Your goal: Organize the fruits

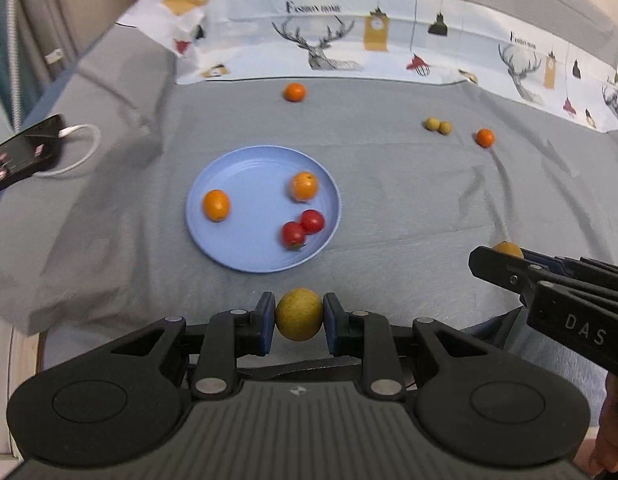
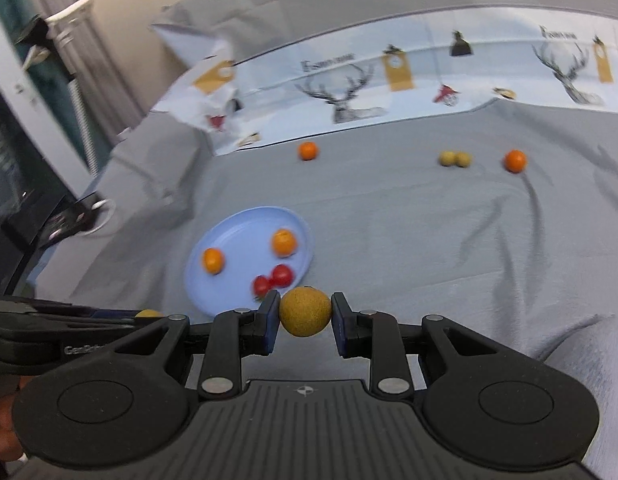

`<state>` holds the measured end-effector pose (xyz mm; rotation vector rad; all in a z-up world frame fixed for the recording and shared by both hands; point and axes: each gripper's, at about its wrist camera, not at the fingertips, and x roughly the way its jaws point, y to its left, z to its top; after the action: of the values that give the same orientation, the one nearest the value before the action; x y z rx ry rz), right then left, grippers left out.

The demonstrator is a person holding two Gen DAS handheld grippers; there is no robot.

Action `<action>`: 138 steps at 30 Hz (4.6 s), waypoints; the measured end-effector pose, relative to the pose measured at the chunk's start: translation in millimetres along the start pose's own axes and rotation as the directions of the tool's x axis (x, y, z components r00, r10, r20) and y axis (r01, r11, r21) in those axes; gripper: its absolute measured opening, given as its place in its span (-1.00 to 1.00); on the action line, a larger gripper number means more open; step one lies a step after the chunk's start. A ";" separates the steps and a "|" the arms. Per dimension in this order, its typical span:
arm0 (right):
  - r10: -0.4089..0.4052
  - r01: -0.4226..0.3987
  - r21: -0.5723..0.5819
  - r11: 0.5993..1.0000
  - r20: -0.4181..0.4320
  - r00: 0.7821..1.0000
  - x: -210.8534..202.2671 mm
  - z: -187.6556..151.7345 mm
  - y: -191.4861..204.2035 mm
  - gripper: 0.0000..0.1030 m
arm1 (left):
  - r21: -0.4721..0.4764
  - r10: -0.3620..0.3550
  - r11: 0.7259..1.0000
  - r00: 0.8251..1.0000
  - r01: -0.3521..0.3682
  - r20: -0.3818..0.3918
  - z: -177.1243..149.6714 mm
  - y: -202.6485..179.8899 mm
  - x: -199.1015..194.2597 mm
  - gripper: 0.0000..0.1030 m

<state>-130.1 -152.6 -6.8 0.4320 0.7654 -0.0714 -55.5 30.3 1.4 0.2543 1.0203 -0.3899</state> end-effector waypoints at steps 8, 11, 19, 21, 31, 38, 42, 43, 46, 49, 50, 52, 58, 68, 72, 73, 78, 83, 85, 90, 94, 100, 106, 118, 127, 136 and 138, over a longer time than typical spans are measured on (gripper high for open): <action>0.017 -0.013 -0.109 0.994 0.036 0.999 -27.6 -11.6 42.9 -0.44 | -0.060 -0.006 0.998 0.999 0.009 0.049 -24.5 20.5 -28.2 -0.46; 0.021 -0.013 -0.143 0.990 0.051 0.998 -36.0 -14.5 53.2 -0.44 | -0.069 -0.012 0.997 0.998 0.017 0.065 -29.5 23.2 -35.4 -0.46; 0.024 -0.009 -0.201 0.980 0.072 0.997 -49.7 -19.9 70.7 -0.44 | -0.088 -0.020 0.996 0.995 0.028 0.096 -35.8 27.9 -47.9 -0.46; 0.024 -0.008 -0.205 0.979 0.074 0.997 -51.3 -20.4 72.3 -0.44 | -0.091 -0.020 0.995 0.995 0.029 0.100 -36.3 29.2 -49.3 -0.46; 0.027 -0.011 -0.219 0.976 0.071 0.997 -50.3 -20.1 75.5 -0.44 | -0.097 -0.014 0.995 0.995 0.024 0.102 -37.7 31.3 -49.8 -0.46; 0.025 -0.013 -0.210 0.978 0.055 0.998 -45.0 -18.2 71.9 -0.44 | -0.095 -0.016 0.995 0.996 0.024 0.083 -35.5 31.4 -42.8 -0.46; 0.025 -0.016 -0.204 0.979 0.043 0.999 -39.9 -18.2 70.4 -0.44 | -0.096 -0.018 0.995 0.998 0.024 0.067 -34.1 32.5 -36.1 -0.46; 0.025 -0.017 -0.202 0.979 0.039 0.999 -38.5 -18.1 69.8 -0.44 | -0.097 -0.018 0.995 0.998 0.024 0.062 -33.8 32.7 -34.3 -0.46; 0.021 -0.016 -0.195 0.981 0.027 0.999 -33.3 -17.6 68.8 -0.44 | -0.100 -0.019 0.995 0.999 0.024 0.048 -32.7 34.2 -28.3 -0.46; 0.017 -0.015 -0.187 0.982 0.012 1.000 -26.6 -16.4 66.5 -0.44 | -0.105 -0.018 0.994 0.999 0.022 0.034 -31.2 36.2 -22.1 -0.46; 0.016 -0.014 -0.186 0.983 0.008 1.000 -25.0 -16.3 65.4 -0.44 | -0.106 -0.018 0.994 0.999 0.021 0.028 -30.3 37.3 -19.5 -0.46; 0.010 -0.009 -0.183 0.983 0.005 1.000 -20.4 -14.3 63.4 -0.44 | -0.111 -0.015 0.994 1.000 0.017 0.019 -27.4 39.8 -14.4 -0.46; -0.013 0.010 -0.179 0.984 -0.016 1.000 -1.6 -7.1 57.4 -0.44 | -0.127 -0.001 0.992 1.000 0.001 -0.003 -15.8 48.3 2.3 -0.46; -0.021 0.009 -0.211 0.977 -0.058 0.998 50.0 12.7 58.0 -0.44 | -0.151 0.009 0.988 0.998 -0.017 -0.055 26.0 64.5 47.2 -0.46; -0.015 -0.002 -0.234 0.972 -0.070 0.997 80.5 25.7 59.4 -0.44 | -0.147 0.028 0.988 0.997 -0.038 -0.068 51.4 70.4 73.9 -0.46; -0.014 -0.004 -0.243 0.970 -0.072 0.997 88.4 29.0 59.8 -0.44 | -0.145 0.032 0.989 0.997 -0.042 -0.074 57.9 71.5 82.2 -0.46; -0.025 -0.001 -0.302 0.953 -0.082 0.996 134.3 45.5 58.6 -0.44 | -0.131 0.044 0.990 0.995 -0.056 -0.090 83.2 75.2 121.0 -0.46; -0.017 -0.021 -0.333 0.943 -0.111 0.994 177.6 51.6 60.5 -0.44 | -0.121 0.040 0.991 0.993 -0.053 -0.113 98.7 77.2 157.9 -0.46; -0.009 -0.034 -0.346 0.938 -0.120 0.993 191.2 51.5 61.7 -0.44 | -0.119 0.037 0.992 0.992 -0.052 -0.121 103.7 78.4 171.1 -0.46; -0.008 -0.048 -0.414 0.909 -0.133 0.991 220.2 49.8 65.9 -0.44 | -0.113 0.049 0.992 0.991 -0.064 -0.123 115.9 79.5 196.4 -0.46; 0.004 -0.074 -0.437 0.896 -0.158 0.987 236.7 53.5 67.2 -0.26 | -0.092 0.029 0.995 0.996 -0.037 -0.084 122.9 81.1 202.9 0.52; -0.051 -0.004 -0.442 0.897 -0.111 0.992 213.2 55.7 66.7 0.70 | -0.079 0.051 0.996 0.999 -0.051 -0.007 110.4 81.6 166.9 0.99; -0.075 0.016 -0.362 0.932 -0.149 0.986 157.1 39.9 50.1 0.79 | -0.132 0.116 0.984 0.992 -0.122 -0.050 70.3 82.4 115.1 0.99; -0.053 0.050 -0.395 0.917 0.004 0.999 46.0 0.3 70.3 0.98 | -0.151 0.196 0.971 0.979 -0.185 0.058 11.7 56.1 28.3 0.99; -0.042 0.092 -0.407 0.909 0.131 0.990 -8.3 -16.8 75.6 0.99 | -0.150 0.190 0.974 0.973 -0.170 0.131 -17.7 39.4 -13.5 0.99; -0.023 0.103 -0.407 0.908 0.198 0.980 -41.8 -30.1 77.6 0.99 | -0.123 0.195 0.977 0.960 -0.173 0.203 -28.1 21.6 -41.6 0.99; -0.021 0.105 -0.406 0.908 0.207 0.978 -46.4 -31.9 77.2 0.99 | -0.122 0.197 0.977 0.958 -0.174 0.209 -29.4 20.0 -45.0 0.99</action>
<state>-167.8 -73.7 31.8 -0.0089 0.5765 -0.0103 -90.5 68.5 26.0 0.2074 0.7880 -0.1891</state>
